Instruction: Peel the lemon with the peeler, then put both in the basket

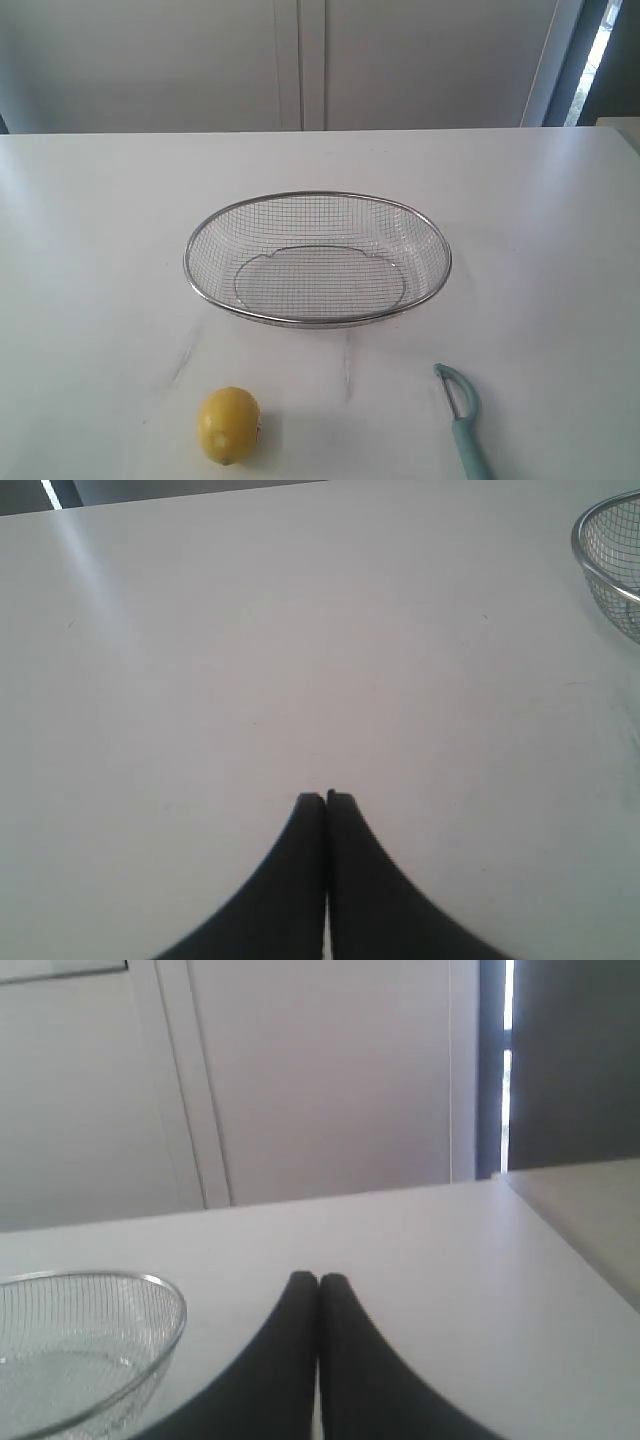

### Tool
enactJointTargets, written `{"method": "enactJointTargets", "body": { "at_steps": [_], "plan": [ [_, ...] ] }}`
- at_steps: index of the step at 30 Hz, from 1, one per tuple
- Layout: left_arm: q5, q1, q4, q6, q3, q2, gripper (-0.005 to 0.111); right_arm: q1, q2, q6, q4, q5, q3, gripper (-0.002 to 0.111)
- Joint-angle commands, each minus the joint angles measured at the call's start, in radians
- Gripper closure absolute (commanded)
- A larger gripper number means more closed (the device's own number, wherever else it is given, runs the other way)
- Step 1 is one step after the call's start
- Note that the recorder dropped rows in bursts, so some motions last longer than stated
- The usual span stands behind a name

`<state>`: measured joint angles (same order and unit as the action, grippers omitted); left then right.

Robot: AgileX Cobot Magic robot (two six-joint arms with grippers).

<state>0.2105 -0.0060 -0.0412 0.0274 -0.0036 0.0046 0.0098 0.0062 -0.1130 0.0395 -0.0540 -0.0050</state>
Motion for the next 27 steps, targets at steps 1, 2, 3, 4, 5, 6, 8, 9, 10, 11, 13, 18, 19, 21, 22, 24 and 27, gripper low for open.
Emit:
{"method": "enactJointTargets", "body": {
  "at_steps": [1, 2, 3, 4, 5, 6, 8, 9, 10, 11, 13, 18, 19, 21, 22, 24, 27],
  "plan": [
    [-0.001, -0.006, -0.006, 0.000, 0.004, -0.005, 0.107, 0.002, -0.006, -0.006, -0.006, 0.139, 0.005, 0.108],
    [-0.001, -0.006, -0.006, 0.000, 0.004, -0.005, 0.107, 0.002, -0.006, -0.003, -0.006, 0.164, 0.005, 0.108],
    [-0.001, -0.006, -0.006, 0.000, 0.004, -0.005, 0.107, 0.002, -0.006, -0.003, -0.006, 0.181, 0.005, 0.108],
    [-0.001, -0.006, -0.006, 0.000, 0.004, -0.005, 0.107, 0.002, -0.006, -0.003, -0.006, 0.200, 0.005, 0.108],
    [-0.001, -0.006, -0.006, 0.000, 0.004, -0.005, 0.107, 0.002, -0.006, -0.003, -0.006, 0.208, 0.005, 0.108],
    [-0.001, -0.006, -0.006, 0.000, 0.004, -0.005, 0.107, 0.002, -0.006, -0.003, -0.006, 0.208, 0.005, 0.108],
    [-0.001, -0.006, -0.006, 0.000, 0.004, -0.005, 0.107, 0.002, -0.006, -0.003, -0.006, 0.210, 0.005, 0.108],
    [-0.001, -0.006, -0.006, 0.000, 0.004, -0.005, 0.107, 0.002, -0.006, -0.003, -0.006, 0.215, 0.005, 0.108],
    [-0.001, -0.006, -0.006, 0.000, 0.004, -0.005, 0.107, 0.002, -0.006, -0.003, -0.006, 0.222, 0.005, 0.108],
    [-0.001, -0.006, -0.006, 0.000, 0.004, -0.005, 0.107, 0.002, -0.006, -0.003, -0.006, 0.231, 0.005, 0.108],
    [-0.001, -0.006, -0.006, 0.000, 0.004, -0.005, 0.107, 0.002, -0.006, -0.003, -0.006, 0.256, 0.005, 0.108],
    [-0.001, -0.006, -0.006, 0.000, 0.004, -0.005, 0.107, 0.002, -0.006, -0.003, -0.006, 0.302, 0.005, 0.108],
    [-0.001, -0.006, -0.006, 0.000, 0.004, -0.005, 0.107, 0.002, -0.006, -0.003, -0.006, 0.315, 0.005, 0.108],
    [-0.001, -0.006, -0.006, 0.000, 0.004, -0.005, 0.107, 0.002, -0.006, -0.003, -0.006, 0.333, 0.005, 0.108],
    [-0.001, -0.006, -0.006, 0.000, 0.004, -0.005, 0.107, 0.002, -0.006, -0.003, -0.006, 0.347, 0.005, 0.108],
    [-0.001, -0.006, -0.006, 0.000, 0.004, -0.005, 0.107, 0.002, -0.006, 0.003, 0.006, 0.373, 0.005, 0.108],
    [-0.001, -0.006, -0.006, 0.000, 0.004, -0.005, 0.107, 0.002, -0.006, 0.003, 0.030, 0.393, 0.005, 0.108]
  ]
}}
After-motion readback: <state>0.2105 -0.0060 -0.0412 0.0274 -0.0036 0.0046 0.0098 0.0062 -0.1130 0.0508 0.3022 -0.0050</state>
